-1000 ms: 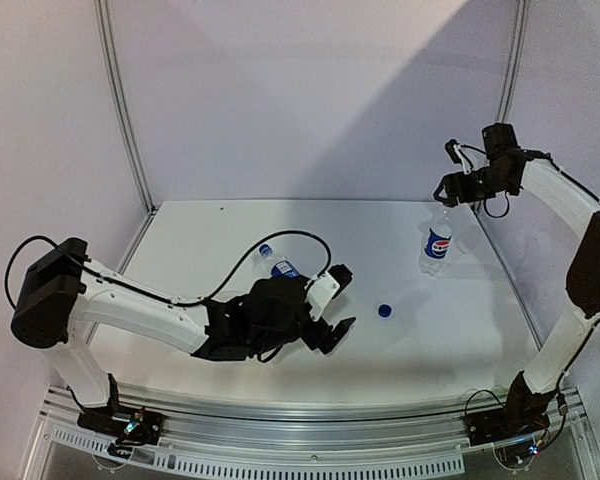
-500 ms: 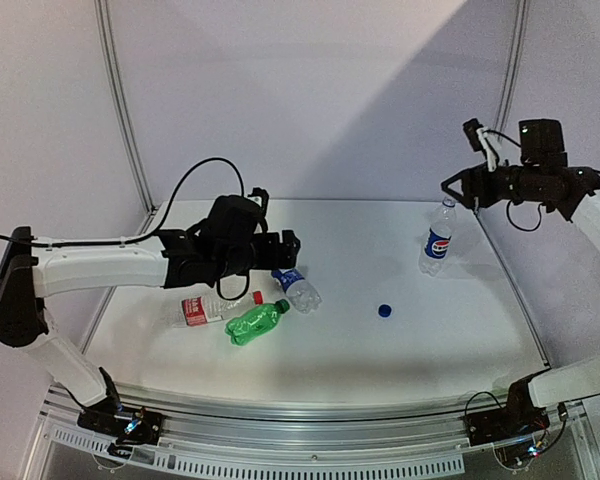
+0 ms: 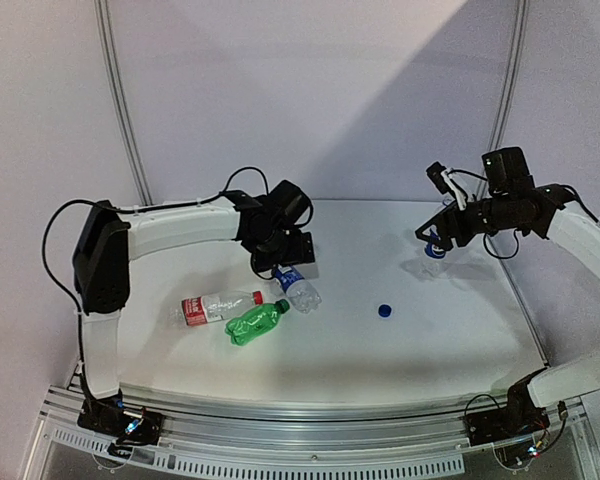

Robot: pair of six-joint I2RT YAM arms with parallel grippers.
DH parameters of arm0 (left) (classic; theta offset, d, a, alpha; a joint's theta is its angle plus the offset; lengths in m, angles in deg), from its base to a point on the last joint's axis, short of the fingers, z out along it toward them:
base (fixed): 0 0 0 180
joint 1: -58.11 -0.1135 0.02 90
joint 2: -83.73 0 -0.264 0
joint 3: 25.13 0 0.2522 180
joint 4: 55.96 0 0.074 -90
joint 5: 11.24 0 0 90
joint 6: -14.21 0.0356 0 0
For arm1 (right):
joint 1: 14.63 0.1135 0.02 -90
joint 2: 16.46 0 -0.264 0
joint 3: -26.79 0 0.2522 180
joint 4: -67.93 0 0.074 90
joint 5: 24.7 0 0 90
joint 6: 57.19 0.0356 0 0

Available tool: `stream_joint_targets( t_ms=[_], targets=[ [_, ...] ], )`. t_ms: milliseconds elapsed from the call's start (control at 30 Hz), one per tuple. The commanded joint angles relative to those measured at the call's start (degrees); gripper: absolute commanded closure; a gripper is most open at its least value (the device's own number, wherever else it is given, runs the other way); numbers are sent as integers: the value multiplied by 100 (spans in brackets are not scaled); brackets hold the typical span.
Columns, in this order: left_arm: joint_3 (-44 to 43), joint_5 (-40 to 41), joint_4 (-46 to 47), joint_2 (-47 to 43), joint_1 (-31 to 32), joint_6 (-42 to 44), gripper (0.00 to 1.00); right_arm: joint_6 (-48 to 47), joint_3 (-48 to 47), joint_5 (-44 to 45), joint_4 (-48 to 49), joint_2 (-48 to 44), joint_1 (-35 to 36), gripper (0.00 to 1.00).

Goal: Unscrew the bottle caps

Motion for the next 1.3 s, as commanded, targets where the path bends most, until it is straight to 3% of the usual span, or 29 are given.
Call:
stream_joint_targets(
  t_ms=[0, 233, 767, 900, 1067, 1267],
  targets=[
    [-813, -240, -1239, 550, -51, -520, 10, -138, 26, -238, -91, -122, 132, 26],
    [-2033, -288, -2349, 1596, -51, -830, 12, -160, 47, -351, -141, -140, 200, 26],
    [-2274, -803, -1813, 2324, -113, -760, 16, -148, 47, -224, -190, 17, 235, 27],
    [-2261, -735, -1632, 2280, -106, -616, 26, -144, 38, -112, -187, 43, 235, 28],
    [-2161, -302, -1323, 1933, 45, 139, 46, -117, 39, -26, -152, 43, 236, 28],
    [-1379, 1183, -335, 1094, 551, 2170, 49, -23, 56, 175, 16, -13, 230, 29]
  ],
)
